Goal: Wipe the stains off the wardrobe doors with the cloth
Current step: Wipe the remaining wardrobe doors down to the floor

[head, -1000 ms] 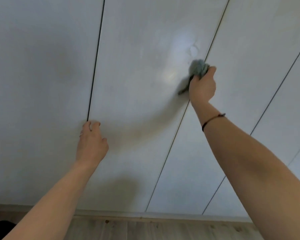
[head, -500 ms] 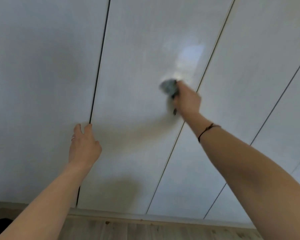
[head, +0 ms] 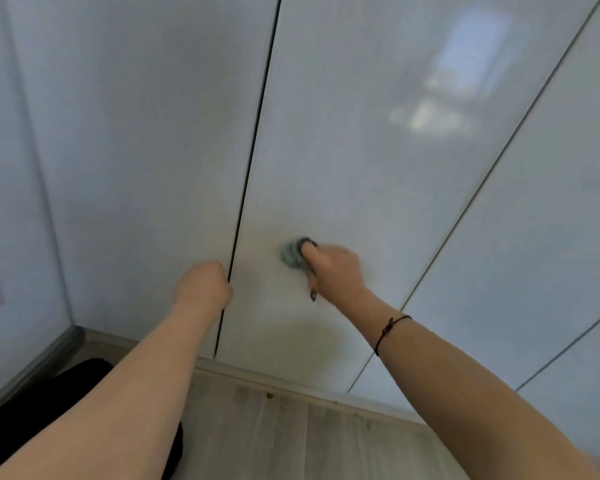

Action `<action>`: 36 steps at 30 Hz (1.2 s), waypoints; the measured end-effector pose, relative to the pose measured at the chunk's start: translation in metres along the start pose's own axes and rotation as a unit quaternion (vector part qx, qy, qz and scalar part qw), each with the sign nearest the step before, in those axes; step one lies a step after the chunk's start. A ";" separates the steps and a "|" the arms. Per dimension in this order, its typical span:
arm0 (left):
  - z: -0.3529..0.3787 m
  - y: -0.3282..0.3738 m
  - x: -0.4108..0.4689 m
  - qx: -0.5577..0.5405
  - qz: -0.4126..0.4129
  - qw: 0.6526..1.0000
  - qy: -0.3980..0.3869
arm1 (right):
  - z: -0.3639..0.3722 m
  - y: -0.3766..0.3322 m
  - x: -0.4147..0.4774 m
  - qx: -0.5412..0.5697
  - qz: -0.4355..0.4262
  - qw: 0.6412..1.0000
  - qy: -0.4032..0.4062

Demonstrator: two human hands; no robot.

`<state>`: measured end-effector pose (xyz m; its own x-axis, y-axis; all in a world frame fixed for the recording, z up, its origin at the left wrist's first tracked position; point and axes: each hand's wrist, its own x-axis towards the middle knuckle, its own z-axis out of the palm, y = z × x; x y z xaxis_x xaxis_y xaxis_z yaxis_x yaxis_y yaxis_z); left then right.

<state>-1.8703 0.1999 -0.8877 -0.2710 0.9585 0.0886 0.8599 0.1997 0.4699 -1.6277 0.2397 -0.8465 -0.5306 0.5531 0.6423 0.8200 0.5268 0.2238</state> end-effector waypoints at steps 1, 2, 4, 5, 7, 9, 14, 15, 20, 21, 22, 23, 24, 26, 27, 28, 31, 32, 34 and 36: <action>0.005 -0.001 0.002 0.012 0.006 1.000 -0.006 | 0.028 -0.005 -0.036 0.009 -0.002 0.998 -0.062; 0.011 -0.004 0.005 0.023 0.012 1.000 -0.011 | 0.052 -0.009 -0.071 0.002 0.003 0.993 -0.121; 0.022 -0.015 0.014 0.044 0.025 0.998 -0.027 | 0.091 -0.005 -0.126 0.000 0.006 0.969 -0.245; 0.027 -0.021 0.022 0.053 0.033 0.998 -0.033 | 0.101 0.001 -0.142 -0.001 0.011 0.958 -0.285; 0.038 -0.034 0.031 0.070 0.039 0.995 -0.054 | 0.104 0.008 -0.152 -0.009 0.015 0.955 -0.298; 0.048 -0.044 0.033 0.086 0.031 0.993 -0.076 | 0.095 0.006 -0.139 0.018 0.034 0.962 -0.272; 0.068 -0.059 0.035 0.134 0.027 0.981 -0.134 | 0.027 0.003 -0.048 0.052 0.180 0.982 0.008; 0.070 -0.061 0.036 0.137 0.028 0.979 -0.149 | 0.012 0.009 -0.031 0.068 0.209 0.973 0.071; 0.079 -0.067 0.033 0.149 0.046 0.973 -0.173 | 0.015 0.020 -0.025 0.088 0.182 0.967 0.157; 0.080 -0.068 0.032 0.155 0.043 0.971 -0.176 | 0.035 0.013 -0.042 0.078 0.130 0.981 0.119; 0.079 -0.071 0.031 0.159 0.041 0.970 -0.177 | 0.060 0.002 -0.063 0.070 0.083 0.992 0.065; 0.078 -0.071 0.032 0.158 0.043 0.971 -0.176 | 0.082 -0.006 -0.084 0.057 0.053 0.997 -0.002; 0.077 -0.073 0.031 0.155 0.045 0.971 -0.175 | 0.101 -0.017 -0.103 0.052 0.038 0.996 -0.058; 0.075 -0.076 0.029 0.145 0.051 0.972 -0.178 | 0.118 -0.033 -0.114 0.060 0.025 0.992 -0.110; 0.074 -0.079 0.027 0.142 0.049 0.972 -0.179 | 0.118 -0.040 -0.102 0.075 0.027 0.992 -0.099; 0.072 -0.085 0.026 0.142 0.042 0.972 -0.181 | 0.114 -0.052 -0.079 0.104 0.048 0.991 -0.072; 0.070 -0.097 0.023 0.141 0.029 0.968 -0.207 | 0.109 -0.088 -0.001 0.171 0.126 0.975 0.063; 0.070 -0.101 0.022 0.138 0.021 0.967 -0.213 | 0.116 -0.102 0.006 0.182 0.129 0.973 0.057; 0.069 -0.108 0.020 0.124 0.008 0.970 -0.211 | 0.149 -0.122 -0.022 0.153 0.091 0.983 -0.045; 0.066 -0.112 0.019 0.102 0.007 0.974 -0.203 | 0.184 -0.127 -0.076 0.092 0.062 0.975 -0.190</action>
<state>-1.9429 0.2094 -0.9967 -0.1007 0.9549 -0.2793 0.9416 0.1821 0.2832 -1.7313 0.2495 -1.0588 -0.4999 0.8010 0.3294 0.8491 0.5282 0.0041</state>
